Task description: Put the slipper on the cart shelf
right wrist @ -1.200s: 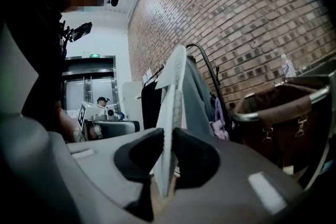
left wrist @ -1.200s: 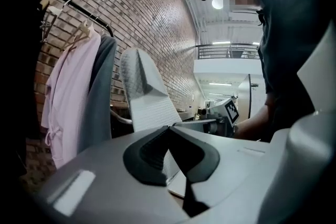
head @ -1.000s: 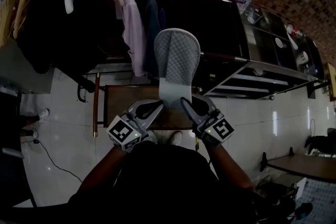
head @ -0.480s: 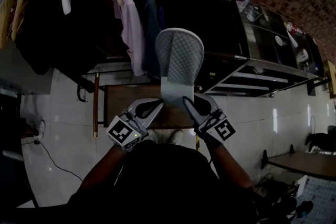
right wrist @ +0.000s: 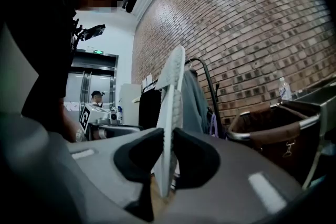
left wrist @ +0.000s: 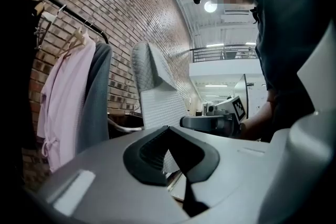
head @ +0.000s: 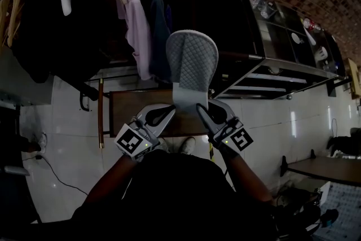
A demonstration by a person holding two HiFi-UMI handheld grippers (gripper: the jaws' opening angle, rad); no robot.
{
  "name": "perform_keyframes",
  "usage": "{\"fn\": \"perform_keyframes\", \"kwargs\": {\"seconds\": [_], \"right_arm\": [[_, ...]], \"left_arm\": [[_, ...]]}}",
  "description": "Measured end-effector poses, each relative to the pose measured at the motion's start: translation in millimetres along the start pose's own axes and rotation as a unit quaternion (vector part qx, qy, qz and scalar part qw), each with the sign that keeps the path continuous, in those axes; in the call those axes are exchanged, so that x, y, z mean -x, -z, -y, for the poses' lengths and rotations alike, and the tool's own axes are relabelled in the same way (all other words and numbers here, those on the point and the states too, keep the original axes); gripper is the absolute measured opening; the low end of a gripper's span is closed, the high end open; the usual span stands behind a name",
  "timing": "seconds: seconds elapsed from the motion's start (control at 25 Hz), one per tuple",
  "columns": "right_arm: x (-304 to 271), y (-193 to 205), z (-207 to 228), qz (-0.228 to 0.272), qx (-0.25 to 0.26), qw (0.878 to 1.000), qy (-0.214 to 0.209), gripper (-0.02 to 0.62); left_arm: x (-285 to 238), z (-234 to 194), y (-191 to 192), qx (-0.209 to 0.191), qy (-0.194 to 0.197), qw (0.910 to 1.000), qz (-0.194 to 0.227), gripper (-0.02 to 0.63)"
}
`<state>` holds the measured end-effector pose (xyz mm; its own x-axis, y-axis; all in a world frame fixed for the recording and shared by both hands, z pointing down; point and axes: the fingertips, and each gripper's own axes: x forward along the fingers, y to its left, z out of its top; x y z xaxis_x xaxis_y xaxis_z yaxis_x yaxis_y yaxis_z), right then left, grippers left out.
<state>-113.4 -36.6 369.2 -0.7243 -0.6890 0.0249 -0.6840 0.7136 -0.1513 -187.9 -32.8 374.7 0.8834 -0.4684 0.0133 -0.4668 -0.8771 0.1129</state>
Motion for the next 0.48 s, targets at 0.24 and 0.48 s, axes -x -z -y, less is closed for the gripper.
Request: {"fn": "perform_keyframes", "kwargs": {"seconds": [0.24, 0.48], "right_arm": [[11, 1, -1, -0.001, -0.002, 0.999, 0.033, 0.061], [32, 7, -5, -0.007, -0.011, 0.997, 0.079, 0.061]], "left_arm": [[1, 5, 5, 0.001, 0.023, 0.9997, 0.000, 0.002], [-6, 18, 11, 0.013, 0.064, 0.9978, -0.006, 0.002]]}}
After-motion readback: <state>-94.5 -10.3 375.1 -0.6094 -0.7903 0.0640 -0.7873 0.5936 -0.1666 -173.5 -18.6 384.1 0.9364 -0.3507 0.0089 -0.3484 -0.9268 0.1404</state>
